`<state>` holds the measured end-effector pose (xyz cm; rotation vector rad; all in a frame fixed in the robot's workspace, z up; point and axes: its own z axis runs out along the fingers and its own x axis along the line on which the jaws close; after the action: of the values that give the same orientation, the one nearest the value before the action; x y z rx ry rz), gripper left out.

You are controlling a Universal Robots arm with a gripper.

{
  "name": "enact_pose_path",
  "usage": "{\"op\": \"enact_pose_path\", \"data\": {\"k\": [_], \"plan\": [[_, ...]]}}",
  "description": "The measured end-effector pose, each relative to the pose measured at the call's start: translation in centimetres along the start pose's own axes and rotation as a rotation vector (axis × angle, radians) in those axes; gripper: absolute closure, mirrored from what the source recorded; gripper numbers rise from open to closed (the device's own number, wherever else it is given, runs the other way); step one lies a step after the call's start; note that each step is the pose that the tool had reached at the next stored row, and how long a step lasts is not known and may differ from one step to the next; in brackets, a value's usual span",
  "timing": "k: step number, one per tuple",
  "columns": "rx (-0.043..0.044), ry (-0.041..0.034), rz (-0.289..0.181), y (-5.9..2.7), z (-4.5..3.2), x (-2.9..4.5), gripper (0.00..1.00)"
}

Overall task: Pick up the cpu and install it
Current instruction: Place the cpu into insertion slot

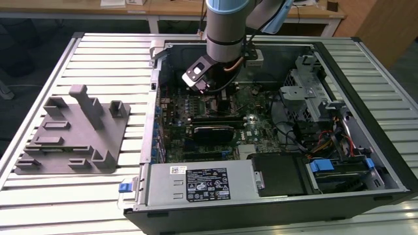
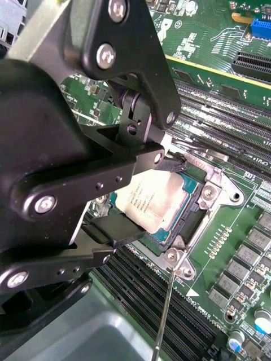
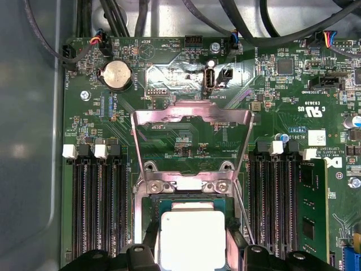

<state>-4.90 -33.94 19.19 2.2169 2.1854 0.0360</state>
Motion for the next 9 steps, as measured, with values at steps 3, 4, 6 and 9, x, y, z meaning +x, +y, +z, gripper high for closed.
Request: {"op": "enact_pose_path", "data": {"k": [3, 4, 6, 9], "plan": [[-0.0002, 0.0002, 0.000, 0.00, 0.01, 0.00, 0.45], [-0.0002, 0.0002, 0.000, 0.00, 0.01, 0.00, 0.45], [-0.0001, 0.0002, 0.000, 0.00, 0.01, 0.00, 0.39], [0.0000, 0.0000, 0.000, 0.00, 0.00, 0.00, 0.33]]}}
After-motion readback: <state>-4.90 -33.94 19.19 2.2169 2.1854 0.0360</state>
